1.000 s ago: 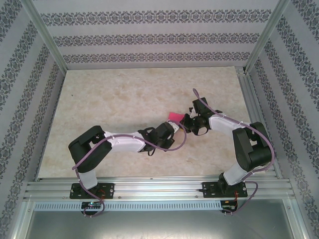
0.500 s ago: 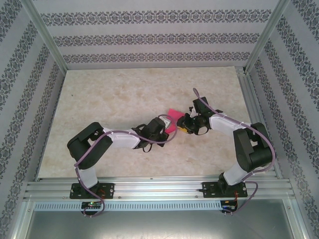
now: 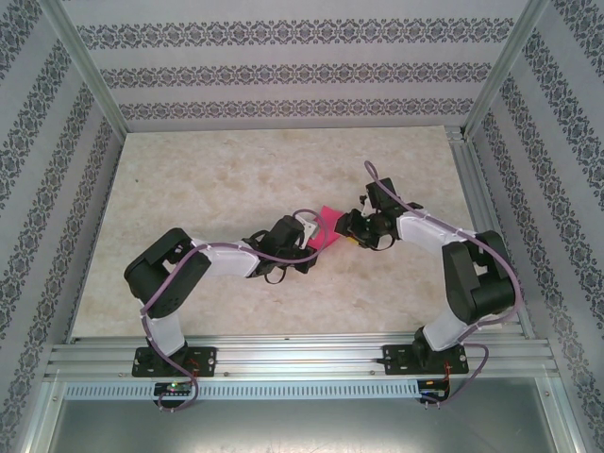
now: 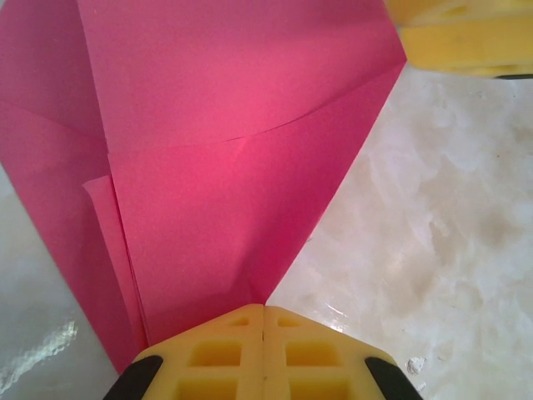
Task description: Fold a paper plane with a square sheet of paper (pick it up from the middle)
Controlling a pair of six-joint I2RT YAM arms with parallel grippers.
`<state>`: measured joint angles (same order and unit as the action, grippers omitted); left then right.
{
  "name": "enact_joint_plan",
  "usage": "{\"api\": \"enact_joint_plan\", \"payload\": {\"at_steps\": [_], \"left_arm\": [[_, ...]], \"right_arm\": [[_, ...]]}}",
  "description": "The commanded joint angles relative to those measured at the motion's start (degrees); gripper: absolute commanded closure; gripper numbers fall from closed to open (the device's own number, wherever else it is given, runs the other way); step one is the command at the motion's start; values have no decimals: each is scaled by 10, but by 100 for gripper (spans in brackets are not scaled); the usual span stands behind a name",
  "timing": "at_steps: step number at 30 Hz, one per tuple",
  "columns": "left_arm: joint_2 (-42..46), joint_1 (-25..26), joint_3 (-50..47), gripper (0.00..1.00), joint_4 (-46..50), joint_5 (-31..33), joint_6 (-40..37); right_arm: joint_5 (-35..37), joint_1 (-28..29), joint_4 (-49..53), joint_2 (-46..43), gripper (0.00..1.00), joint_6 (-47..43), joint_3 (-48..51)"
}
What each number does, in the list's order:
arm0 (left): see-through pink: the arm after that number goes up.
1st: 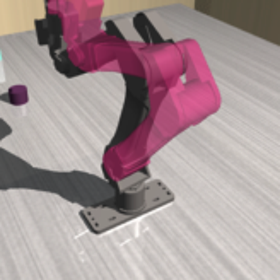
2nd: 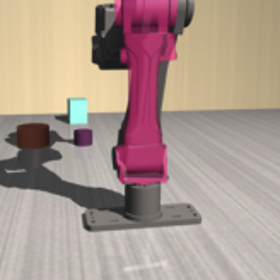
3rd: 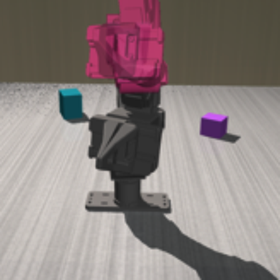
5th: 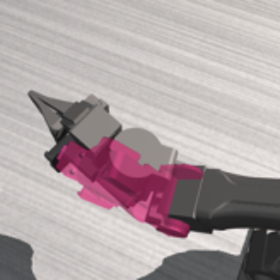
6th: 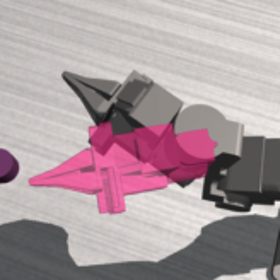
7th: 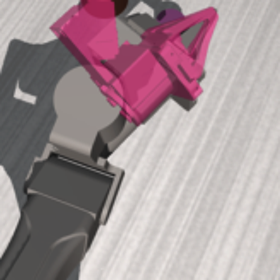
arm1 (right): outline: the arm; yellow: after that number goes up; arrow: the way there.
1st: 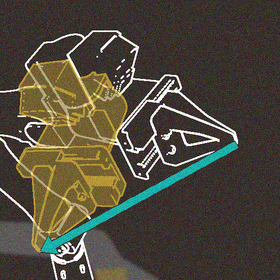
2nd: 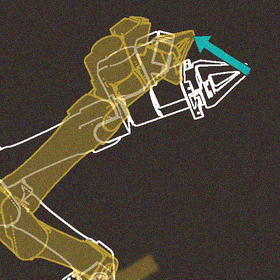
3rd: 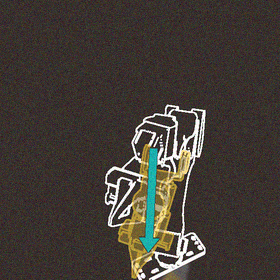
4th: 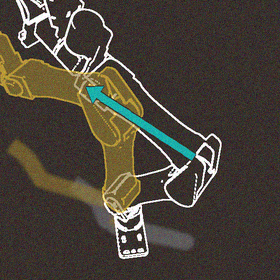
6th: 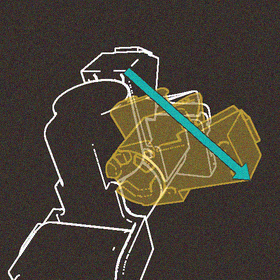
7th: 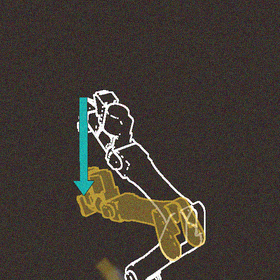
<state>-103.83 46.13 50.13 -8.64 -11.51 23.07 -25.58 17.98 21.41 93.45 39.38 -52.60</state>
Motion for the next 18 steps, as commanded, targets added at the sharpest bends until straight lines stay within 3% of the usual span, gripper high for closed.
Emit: {"api": "enact_joint_plan", "payload": {"at_steps": [1, 3, 13, 18], "left_arm": [[24, -9, 12, 100, -12, -15, 8], [22, -12, 13, 100, -11, -19, 12], [-8, -66, 9, 100, -49, -105, 71], [-35, -90, -3, 100, -110, -153, 117]], "right_arm": [[-10, 0, -31, 34, 56, 10, -35], [-26, 2, -25, 57, 60, 3, -57], [-29, 6, -72, 23, 51, -35, -35], [-22, 13, -28, 21, 51, -92, -54]]}}
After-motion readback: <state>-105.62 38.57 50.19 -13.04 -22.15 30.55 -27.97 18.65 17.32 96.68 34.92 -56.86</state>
